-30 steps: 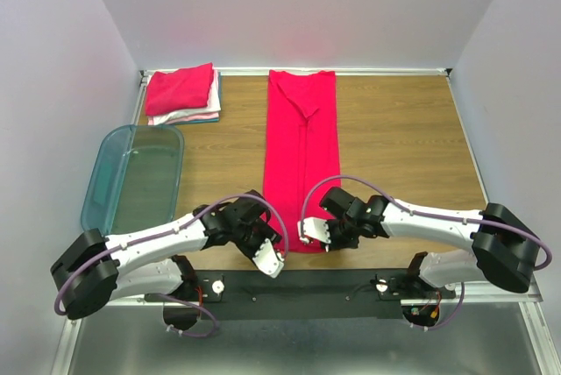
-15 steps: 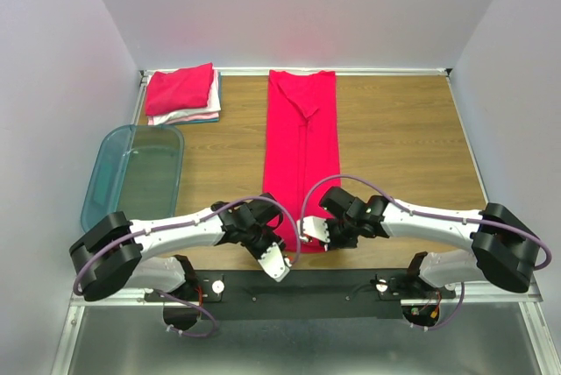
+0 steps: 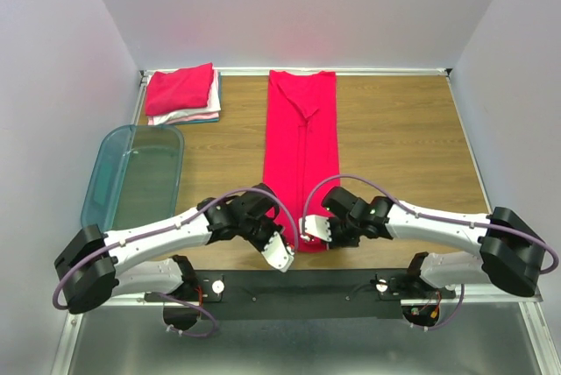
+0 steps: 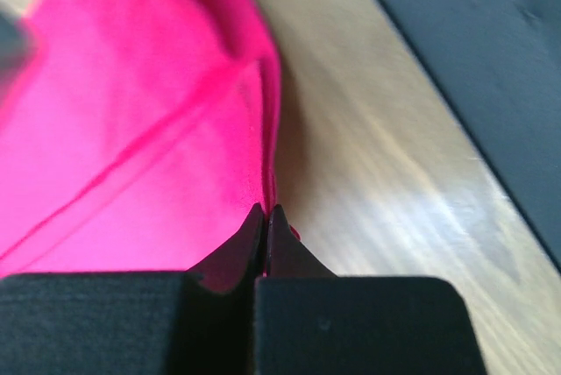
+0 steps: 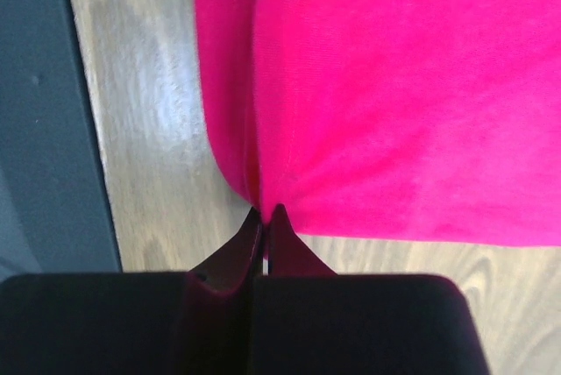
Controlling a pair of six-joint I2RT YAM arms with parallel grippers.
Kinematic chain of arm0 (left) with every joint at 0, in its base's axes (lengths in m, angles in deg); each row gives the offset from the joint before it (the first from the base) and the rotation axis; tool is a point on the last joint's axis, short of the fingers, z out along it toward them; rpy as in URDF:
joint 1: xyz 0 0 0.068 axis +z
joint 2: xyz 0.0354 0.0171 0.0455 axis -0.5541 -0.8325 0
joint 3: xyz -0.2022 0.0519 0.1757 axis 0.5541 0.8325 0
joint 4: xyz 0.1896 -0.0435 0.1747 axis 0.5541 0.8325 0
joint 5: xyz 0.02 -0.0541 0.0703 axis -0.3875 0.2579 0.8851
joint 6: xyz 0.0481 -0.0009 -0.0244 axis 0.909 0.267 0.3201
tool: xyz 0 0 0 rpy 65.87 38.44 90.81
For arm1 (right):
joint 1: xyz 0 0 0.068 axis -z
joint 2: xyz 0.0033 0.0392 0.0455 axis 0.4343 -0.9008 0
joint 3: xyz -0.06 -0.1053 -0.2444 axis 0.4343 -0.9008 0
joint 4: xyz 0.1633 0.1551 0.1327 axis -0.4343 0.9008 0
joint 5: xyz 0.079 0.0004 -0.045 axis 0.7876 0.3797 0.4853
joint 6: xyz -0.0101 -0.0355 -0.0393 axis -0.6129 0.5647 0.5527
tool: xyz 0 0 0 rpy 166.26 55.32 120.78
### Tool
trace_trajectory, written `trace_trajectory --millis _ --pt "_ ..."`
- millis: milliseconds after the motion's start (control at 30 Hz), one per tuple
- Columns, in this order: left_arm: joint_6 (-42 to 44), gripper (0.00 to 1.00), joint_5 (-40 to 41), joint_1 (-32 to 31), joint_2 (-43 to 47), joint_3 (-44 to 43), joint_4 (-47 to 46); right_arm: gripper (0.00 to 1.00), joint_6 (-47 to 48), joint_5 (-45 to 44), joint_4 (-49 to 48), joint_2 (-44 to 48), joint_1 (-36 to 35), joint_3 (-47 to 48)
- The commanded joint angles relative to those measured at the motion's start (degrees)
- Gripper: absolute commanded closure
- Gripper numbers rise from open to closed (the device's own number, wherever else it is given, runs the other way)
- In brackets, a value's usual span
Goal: Fold and stack the t-shirts
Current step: Grab the bottom of the folded rectangular tshirt with both arms, then fold the folded rectangular tshirt in 1/3 of the way
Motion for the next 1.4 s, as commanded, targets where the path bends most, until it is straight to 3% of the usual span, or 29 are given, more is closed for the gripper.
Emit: trace_trajectory --millis 0,367,833,1367 --pt "-2.23 1.00 -2.01 2.28 2.41 -1.89 -0.46 1.00 0.11 -2.83 0.79 1.54 0.15 3.79" --pt "4.10 1.00 -4.91 12.75 -0.65 -6.28 -3.71 0.99 8.72 -4.60 0.88 4.79 6.47 7.13" --pt "14.73 1.00 -8.69 26.02 -15.24 -18.41 -9.43 1.00 24.98 3.31 0.97 -13.65 25.88 25.06" --pt "18.69 1.00 -12.82 36.13 -40.46 -41.70 -9.78 1.00 33.25 7.71 1.41 -36.24 35.66 48.69"
